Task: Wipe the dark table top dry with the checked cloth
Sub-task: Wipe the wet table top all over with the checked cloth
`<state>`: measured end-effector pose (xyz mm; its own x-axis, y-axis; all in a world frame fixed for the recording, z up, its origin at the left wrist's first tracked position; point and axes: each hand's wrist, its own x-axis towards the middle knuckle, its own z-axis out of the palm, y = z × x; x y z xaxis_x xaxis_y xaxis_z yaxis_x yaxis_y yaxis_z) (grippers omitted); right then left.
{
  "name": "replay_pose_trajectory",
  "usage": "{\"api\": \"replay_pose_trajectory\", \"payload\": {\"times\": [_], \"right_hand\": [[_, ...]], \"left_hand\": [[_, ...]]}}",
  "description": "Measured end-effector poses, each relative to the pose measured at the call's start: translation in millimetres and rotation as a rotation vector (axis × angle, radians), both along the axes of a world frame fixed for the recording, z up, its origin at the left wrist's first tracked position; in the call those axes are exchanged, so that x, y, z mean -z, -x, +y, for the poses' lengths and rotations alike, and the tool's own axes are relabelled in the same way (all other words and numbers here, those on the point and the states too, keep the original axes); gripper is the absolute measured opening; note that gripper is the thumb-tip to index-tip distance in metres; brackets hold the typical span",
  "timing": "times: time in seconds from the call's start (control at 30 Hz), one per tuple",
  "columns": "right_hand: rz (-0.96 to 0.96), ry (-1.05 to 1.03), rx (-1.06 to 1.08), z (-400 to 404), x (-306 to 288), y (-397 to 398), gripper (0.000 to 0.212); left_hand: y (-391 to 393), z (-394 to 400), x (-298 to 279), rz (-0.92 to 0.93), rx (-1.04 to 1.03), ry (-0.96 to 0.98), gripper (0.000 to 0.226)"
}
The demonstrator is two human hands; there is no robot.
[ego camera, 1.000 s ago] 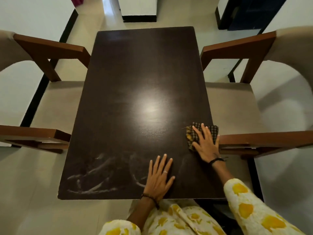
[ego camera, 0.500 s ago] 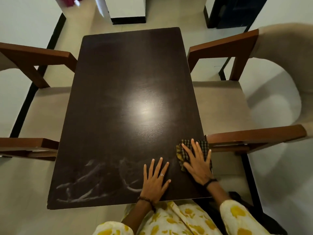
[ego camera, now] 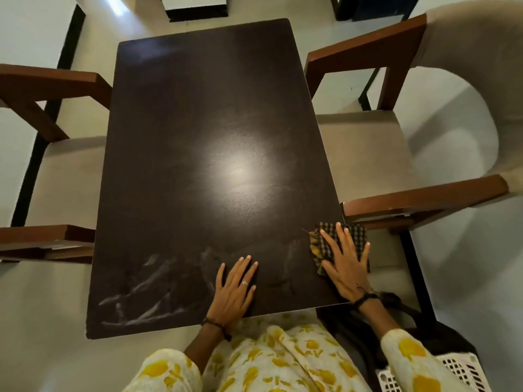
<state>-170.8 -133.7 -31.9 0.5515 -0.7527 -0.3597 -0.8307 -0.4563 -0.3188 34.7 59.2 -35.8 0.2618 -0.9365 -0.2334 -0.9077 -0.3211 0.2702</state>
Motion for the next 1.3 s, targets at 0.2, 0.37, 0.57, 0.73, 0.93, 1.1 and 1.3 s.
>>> {"api": "replay_pose_trajectory", "payload": {"times": [0.2, 0.37, 0.57, 0.73, 0.93, 1.1, 1.3], "right_hand": [[0.101, 0.038, 0.162, 29, 2, -55, 0.071], [0.073, 0.053, -0.035, 76, 4, -140, 0.073], [-0.016, -0.011, -0.294, 160, 5, -228, 0.073], [-0.061, 0.050, -0.361, 131, 7, -186, 0.071], [0.048, 0.083, 0.200, 84, 0, -114, 0.067], [0.052, 0.057, 0.418, 115, 1, -160, 0.068], [0.062, 0.024, 0.073, 197, 4, -273, 0.074]], "left_hand": [[-44, 62, 0, 0.030, -0.068, 0.013, 0.048], [-82, 98, -2, 0.017, -0.085, -0.018, 0.050], [-127, 126, -7, 0.086, -0.181, 0.031, 0.051], [-168, 159, -4, 0.089, -0.235, 0.053, 0.057], [-206, 186, 11, 0.091, -0.319, -0.008, 0.082], [-211, 190, 16, 0.081, -0.294, -0.011, 0.079], [-214, 190, 14, 0.097, -0.282, 0.003, 0.074]]}}
